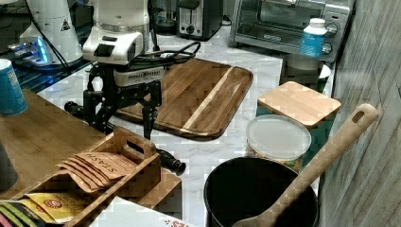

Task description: Open the drawer.

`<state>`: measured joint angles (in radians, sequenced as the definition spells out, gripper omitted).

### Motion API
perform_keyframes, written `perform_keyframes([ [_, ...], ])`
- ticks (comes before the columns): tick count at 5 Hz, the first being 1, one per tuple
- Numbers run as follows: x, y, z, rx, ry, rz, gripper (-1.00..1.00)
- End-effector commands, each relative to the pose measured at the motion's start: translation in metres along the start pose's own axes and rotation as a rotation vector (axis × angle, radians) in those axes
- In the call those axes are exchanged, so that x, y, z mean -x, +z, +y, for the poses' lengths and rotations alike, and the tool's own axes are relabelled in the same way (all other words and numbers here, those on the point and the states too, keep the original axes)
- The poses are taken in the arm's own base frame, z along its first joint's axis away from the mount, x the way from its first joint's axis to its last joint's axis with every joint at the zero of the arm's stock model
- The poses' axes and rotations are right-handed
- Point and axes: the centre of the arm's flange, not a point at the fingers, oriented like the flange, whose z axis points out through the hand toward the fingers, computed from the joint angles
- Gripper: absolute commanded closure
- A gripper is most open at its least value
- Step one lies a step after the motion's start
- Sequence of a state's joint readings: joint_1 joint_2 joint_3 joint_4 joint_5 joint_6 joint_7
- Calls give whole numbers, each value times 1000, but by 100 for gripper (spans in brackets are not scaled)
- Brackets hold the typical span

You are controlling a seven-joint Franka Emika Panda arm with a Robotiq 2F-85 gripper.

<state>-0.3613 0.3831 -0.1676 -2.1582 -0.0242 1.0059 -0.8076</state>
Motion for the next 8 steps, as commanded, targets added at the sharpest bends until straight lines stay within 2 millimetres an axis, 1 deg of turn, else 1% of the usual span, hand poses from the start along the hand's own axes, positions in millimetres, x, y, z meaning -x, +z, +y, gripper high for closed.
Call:
perform_keyframes([
  [1, -42, -63, -68, -110, -222, 110, -100],
  [2, -26, -69, -110, -124, -190, 81, -100],
  [3, -1, -68, -154, -140, -213, 93, -100],
  [4, 16, -70, -189, -158, -249, 71, -100],
  [5, 24, -70, -227, -197, -301, 39, -100],
  [6, 39, -73, -264, -227, -329, 22, -100],
  [7, 51, -78, -297, -219, -311, 16, -100],
  [8, 60, -85, -321, -219, -303, 0, -100],
])
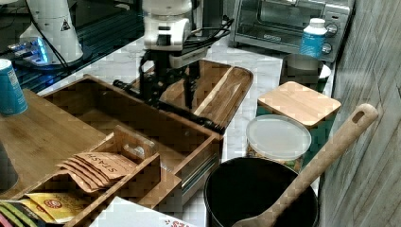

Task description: Open the drawer.

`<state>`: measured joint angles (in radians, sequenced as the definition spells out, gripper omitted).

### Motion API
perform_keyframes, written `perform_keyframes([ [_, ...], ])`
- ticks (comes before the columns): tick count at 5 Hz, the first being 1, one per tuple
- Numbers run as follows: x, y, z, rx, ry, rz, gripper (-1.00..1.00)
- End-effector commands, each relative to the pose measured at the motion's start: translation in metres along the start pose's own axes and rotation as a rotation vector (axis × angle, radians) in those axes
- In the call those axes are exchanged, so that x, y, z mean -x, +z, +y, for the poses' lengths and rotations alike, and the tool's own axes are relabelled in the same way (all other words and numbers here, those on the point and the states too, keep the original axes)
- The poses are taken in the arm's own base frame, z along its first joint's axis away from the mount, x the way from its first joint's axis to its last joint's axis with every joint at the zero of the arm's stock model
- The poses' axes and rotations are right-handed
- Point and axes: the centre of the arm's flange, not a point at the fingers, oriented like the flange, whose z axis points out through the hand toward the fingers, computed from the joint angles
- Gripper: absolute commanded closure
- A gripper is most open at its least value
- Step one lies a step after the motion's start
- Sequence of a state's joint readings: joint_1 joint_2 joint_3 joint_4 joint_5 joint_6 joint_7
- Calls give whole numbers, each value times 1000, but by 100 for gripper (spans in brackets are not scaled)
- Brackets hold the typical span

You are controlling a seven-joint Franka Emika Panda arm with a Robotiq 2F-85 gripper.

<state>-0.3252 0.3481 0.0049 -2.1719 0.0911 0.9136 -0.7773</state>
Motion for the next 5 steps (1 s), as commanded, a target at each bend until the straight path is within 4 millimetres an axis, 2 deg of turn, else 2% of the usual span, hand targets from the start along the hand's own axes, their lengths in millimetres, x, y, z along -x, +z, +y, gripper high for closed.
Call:
perform_keyframes([
  [1, 37, -40, -234, -78, -237, 61, -100],
  [2, 39, -43, -241, -57, -234, 58, -100],
  [5, 43, -48, -241, -86, -204, 54, -100],
])
